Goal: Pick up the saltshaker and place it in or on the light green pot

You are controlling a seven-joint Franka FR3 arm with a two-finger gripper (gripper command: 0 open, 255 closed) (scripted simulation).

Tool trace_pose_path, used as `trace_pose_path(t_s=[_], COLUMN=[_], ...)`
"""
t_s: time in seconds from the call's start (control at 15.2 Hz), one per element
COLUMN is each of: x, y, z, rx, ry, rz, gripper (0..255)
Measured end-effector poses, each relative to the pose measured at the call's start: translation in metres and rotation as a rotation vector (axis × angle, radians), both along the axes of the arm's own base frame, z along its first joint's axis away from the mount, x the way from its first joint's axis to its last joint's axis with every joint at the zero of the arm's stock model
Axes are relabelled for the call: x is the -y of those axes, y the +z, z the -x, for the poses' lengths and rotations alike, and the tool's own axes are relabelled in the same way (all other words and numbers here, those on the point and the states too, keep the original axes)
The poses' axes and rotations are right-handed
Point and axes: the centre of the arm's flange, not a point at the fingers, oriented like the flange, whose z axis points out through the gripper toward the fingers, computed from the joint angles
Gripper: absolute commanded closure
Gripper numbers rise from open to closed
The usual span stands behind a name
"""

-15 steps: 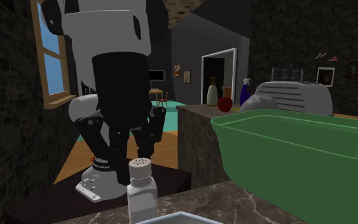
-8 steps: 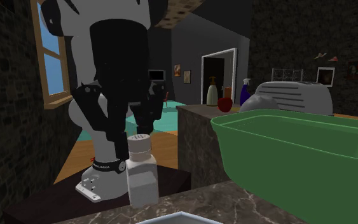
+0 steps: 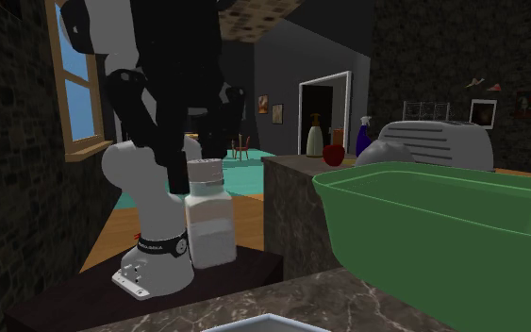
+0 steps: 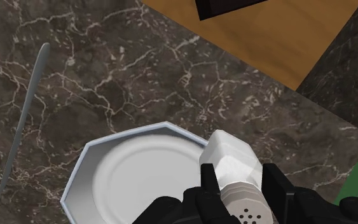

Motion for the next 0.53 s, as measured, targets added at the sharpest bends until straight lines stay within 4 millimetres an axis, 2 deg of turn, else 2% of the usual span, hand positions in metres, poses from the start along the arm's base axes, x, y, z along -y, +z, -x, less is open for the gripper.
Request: trace_pose_path(t_s=[0.53], x=[0.000], y=[0.044], z=[0.000], rx=[0.000], ry=[0.000], rz=[0.000], gripper=[255])
